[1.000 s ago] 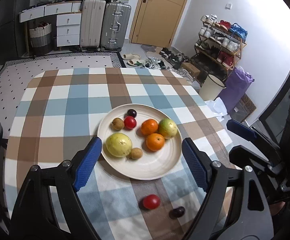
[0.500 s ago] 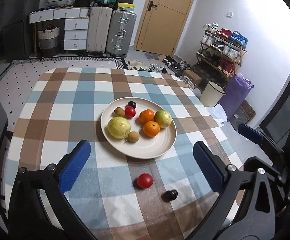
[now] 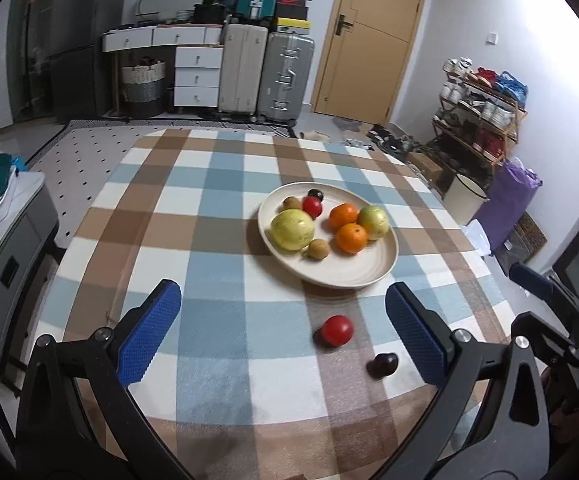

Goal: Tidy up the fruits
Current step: 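Withdraw both tools toward the last tomato and plum, then grasp the dark purple plum with the right tool while the left tool grasps the red tomato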

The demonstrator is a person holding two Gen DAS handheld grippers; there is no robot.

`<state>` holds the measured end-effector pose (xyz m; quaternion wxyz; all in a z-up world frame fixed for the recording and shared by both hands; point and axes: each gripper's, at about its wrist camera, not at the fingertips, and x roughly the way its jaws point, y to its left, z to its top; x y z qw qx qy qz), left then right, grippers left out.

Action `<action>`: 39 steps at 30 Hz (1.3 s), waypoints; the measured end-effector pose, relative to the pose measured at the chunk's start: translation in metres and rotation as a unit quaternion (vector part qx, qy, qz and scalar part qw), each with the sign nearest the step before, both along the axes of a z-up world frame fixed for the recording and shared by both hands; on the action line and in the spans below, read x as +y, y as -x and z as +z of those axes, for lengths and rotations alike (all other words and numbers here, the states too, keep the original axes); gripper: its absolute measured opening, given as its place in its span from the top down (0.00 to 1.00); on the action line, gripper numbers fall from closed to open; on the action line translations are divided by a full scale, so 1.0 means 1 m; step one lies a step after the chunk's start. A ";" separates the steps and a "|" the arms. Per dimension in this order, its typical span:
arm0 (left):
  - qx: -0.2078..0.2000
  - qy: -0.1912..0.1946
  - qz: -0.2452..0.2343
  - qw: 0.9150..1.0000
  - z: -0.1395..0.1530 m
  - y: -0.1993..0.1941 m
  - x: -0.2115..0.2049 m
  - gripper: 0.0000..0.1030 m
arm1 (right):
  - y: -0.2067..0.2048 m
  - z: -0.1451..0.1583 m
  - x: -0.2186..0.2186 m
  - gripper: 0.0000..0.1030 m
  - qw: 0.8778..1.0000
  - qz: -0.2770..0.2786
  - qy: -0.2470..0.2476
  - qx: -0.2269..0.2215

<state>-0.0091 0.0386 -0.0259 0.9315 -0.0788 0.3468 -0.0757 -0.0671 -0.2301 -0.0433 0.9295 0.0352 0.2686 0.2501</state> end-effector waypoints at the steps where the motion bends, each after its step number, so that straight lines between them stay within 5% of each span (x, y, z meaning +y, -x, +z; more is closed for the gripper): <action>1: 0.001 0.002 0.004 1.000 -0.004 0.002 0.002 0.01 | 0.000 -0.003 -0.001 0.01 1.000 0.000 -0.001 0.005; 8: -0.004 -0.029 0.025 0.999 -0.029 0.014 -0.003 0.01 | 0.001 -0.032 -0.001 0.01 0.999 -0.001 0.007 0.038; 17: 0.024 -0.021 0.039 0.999 -0.069 0.012 -0.006 0.01 | -0.011 -0.072 0.012 0.02 0.995 -0.002 0.029 0.096; 26: 0.033 -0.011 0.041 0.999 -0.091 0.006 -0.002 0.01 | -0.025 -0.101 0.025 0.21 0.989 0.011 0.047 0.140; 28: 0.039 -0.011 0.037 0.999 -0.095 0.003 -0.003 0.01 | -0.029 -0.105 0.026 0.31 0.987 0.016 0.046 0.152; 39: 0.044 0.005 0.036 0.998 -0.103 -0.001 0.001 0.01 | -0.035 -0.110 0.040 0.48 0.983 0.029 0.071 0.167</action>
